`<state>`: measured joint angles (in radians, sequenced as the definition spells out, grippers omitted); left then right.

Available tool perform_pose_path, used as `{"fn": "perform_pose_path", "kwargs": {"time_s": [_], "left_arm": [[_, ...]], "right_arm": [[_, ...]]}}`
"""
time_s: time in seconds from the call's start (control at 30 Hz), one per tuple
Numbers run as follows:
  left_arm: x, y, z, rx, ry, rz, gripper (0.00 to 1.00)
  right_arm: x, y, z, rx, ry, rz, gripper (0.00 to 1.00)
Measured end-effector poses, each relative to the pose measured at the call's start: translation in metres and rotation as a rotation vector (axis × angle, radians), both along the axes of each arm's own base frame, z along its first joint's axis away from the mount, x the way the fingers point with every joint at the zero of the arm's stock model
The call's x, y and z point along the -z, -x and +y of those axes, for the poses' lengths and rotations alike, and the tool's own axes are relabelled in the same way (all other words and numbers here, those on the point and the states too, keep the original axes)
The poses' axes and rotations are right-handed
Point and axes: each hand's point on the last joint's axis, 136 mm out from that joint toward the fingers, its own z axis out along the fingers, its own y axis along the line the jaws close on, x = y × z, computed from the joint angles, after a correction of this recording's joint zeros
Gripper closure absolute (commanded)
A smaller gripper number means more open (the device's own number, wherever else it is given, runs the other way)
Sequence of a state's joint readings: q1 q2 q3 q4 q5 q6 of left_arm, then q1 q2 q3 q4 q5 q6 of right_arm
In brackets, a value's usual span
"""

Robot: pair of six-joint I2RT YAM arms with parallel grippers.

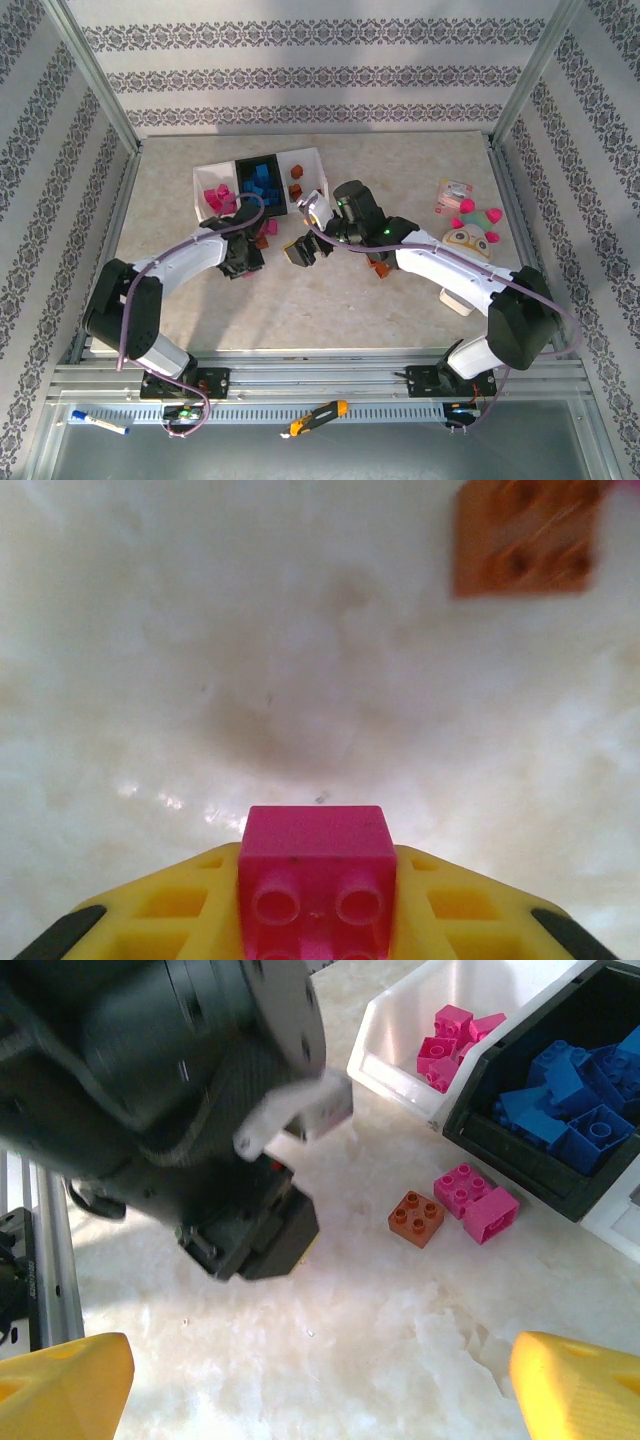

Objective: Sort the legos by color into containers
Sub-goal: Pick up the lego from the middle-left of the table, then place the lego in the container.

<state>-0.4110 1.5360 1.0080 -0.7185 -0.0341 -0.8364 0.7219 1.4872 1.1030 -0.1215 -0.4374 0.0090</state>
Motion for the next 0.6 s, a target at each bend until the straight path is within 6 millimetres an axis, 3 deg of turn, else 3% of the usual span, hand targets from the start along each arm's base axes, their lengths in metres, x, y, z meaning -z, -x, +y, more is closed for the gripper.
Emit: {"fn": "perform_pose_path", "kwargs": {"time_s": [0.23,0.33,0.47,0.6], "left_arm": [[-0.065,-0.066,0.030,-0.040,0.005,-0.168,0.67],[-0.082,-0.094,0.045,-0.042,-0.021,-0.205,0.66],[-0.081,-0.125,0.064,-0.038,-0.052,-0.204,0.66],[-0.060,-0.148,0.085,-0.038,-0.082,-0.158,0.66]], "right_arm": [[-0.004,-0.005,0.000,0.028,-0.010,0.004,0.04],[-0.012,-0.012,0.003,0.047,-0.024,-0.005,0.04],[-0.022,-0.026,0.008,0.085,-0.046,-0.017,0.04],[-0.028,-0.038,0.013,0.118,-0.064,-0.021,0.04]]}}
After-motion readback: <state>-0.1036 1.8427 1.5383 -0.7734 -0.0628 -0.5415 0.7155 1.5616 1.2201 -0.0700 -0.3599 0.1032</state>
